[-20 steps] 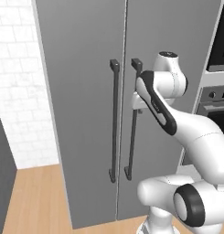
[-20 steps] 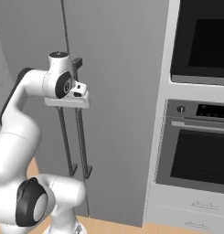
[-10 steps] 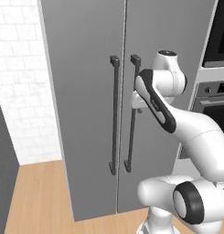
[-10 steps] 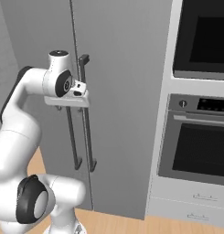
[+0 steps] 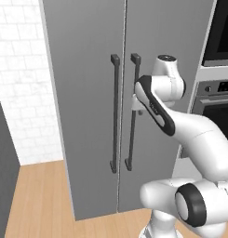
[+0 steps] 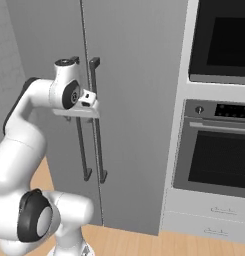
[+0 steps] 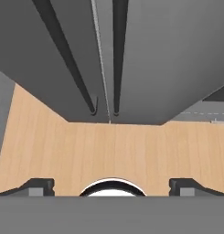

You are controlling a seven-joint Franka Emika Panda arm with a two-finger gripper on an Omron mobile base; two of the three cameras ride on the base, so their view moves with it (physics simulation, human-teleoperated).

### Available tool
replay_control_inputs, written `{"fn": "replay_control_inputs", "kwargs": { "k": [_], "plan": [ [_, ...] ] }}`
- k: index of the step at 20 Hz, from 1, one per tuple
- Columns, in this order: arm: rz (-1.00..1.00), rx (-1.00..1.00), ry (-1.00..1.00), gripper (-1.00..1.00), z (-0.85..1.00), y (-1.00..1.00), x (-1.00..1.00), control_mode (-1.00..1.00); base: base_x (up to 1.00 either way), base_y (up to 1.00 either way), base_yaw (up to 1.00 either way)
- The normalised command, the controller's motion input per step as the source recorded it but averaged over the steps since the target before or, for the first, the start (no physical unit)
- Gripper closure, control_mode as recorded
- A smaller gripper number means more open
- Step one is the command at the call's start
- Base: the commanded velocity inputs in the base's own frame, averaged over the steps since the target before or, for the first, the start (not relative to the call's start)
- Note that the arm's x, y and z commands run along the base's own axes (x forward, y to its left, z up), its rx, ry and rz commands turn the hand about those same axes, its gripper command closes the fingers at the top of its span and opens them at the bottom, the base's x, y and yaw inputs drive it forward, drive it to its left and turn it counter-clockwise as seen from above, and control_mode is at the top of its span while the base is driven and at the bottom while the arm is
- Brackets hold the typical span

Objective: Take the strawberry from the fridge and place it on top of the pancake, located on the dining counter.

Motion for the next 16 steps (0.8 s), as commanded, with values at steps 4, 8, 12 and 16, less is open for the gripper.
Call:
{"fn": "replay_control_inputs", "kwargs": {
  "k": [4,8,12,16],
  "plan": [
    [-0.04,-0.01,-0.25,-1.0,-0.37,-0.06,0.88,-1.0,0.0,0.0,0.0],
    [-0.01,0.0,-0.31,-1.0,-0.15,-0.02,0.66,-1.0,0.0,0.0,0.0],
    [-0.02,0.0,-0.24,-1.0,0.0,0.0,0.68,-1.0,0.0,0.0,0.0],
    [-0.04,0.0,-0.03,-1.0,0.0,-0.04,0.83,-1.0,0.0,0.0,0.0]
  ]
}}
